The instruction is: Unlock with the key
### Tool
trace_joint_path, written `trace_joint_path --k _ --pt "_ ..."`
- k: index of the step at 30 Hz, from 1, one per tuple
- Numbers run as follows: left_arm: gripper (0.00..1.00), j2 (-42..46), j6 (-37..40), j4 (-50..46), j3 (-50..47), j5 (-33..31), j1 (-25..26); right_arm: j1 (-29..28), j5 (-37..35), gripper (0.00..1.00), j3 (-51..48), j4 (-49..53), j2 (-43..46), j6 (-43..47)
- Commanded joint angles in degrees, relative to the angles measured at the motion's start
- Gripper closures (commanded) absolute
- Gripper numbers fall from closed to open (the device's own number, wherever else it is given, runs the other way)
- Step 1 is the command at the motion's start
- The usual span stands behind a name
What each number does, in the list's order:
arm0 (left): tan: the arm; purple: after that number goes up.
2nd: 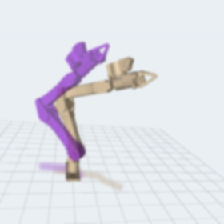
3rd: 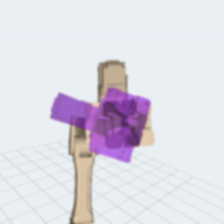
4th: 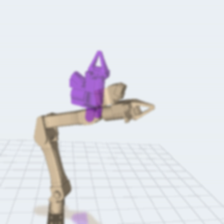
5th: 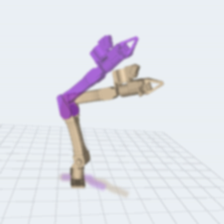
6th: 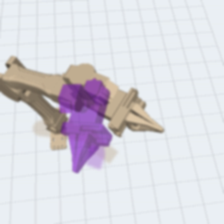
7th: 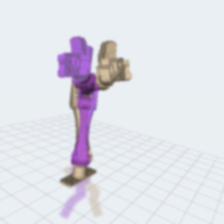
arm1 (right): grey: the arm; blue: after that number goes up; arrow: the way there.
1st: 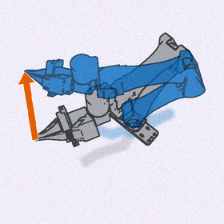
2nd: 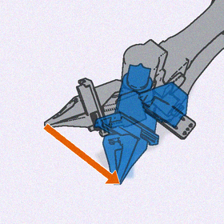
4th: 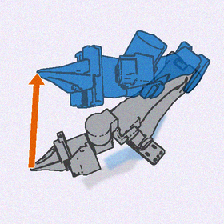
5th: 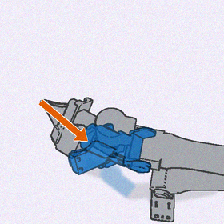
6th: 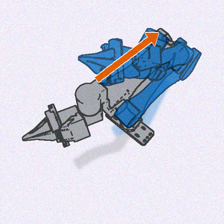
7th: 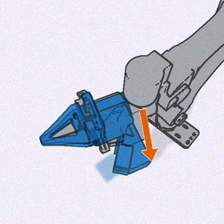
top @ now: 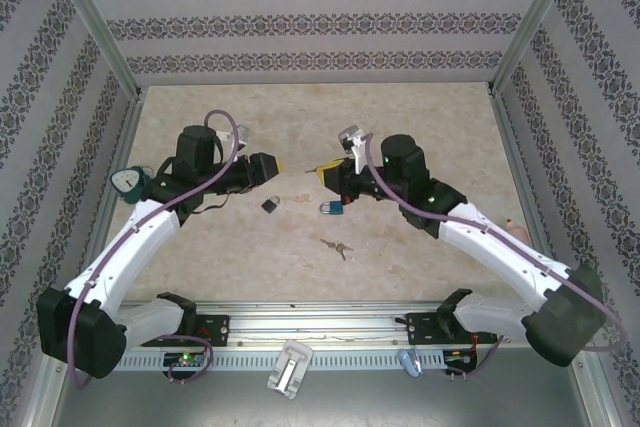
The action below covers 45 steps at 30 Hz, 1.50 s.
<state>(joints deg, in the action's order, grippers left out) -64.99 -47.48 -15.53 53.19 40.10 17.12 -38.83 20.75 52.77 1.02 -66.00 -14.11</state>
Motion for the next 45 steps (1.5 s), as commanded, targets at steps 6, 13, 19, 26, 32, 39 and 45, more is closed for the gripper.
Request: trace_joint_path --k 6,13,19,26,32,39,45 --pt "0.34 3.0 -31.1 27.2 -9.2 -1.1 0.0 -12.2 -34.0 1.0 -5.6 -10.1 3.8 22.3" --pt "0.32 1.0 -36.7 34.0 -8.2 -1.2 4.5 -17.2 -42.2 1.0 -9.3 -20.1 3.8 30.6" --pt "0.28 -1.6 -38.6 36.8 -6.7 -1.1 8.0 -19.8 -46.1 1.0 -9.4 -24.9 1.6 35.6" --pt "0.36 -3.6 -40.3 40.2 -5.2 -0.9 10.0 -21.2 -47.1 1.0 -8.8 -26.8 -0.5 39.0" --pt "0.53 -3.6 -39.9 39.9 -4.6 -0.5 10.1 -22.3 -49.3 1.0 -8.8 -27.8 -1.8 42.4" --pt "0.73 -5.4 -40.7 42.2 -4.8 0.8 10.1 -24.2 -53.0 1.0 -8.7 -30.3 -4.1 47.0" --pt "0.85 -4.9 -39.7 40.6 -5.4 0.5 9.9 -24.3 -53.2 1.0 -9.2 -30.6 -3.9 48.4"
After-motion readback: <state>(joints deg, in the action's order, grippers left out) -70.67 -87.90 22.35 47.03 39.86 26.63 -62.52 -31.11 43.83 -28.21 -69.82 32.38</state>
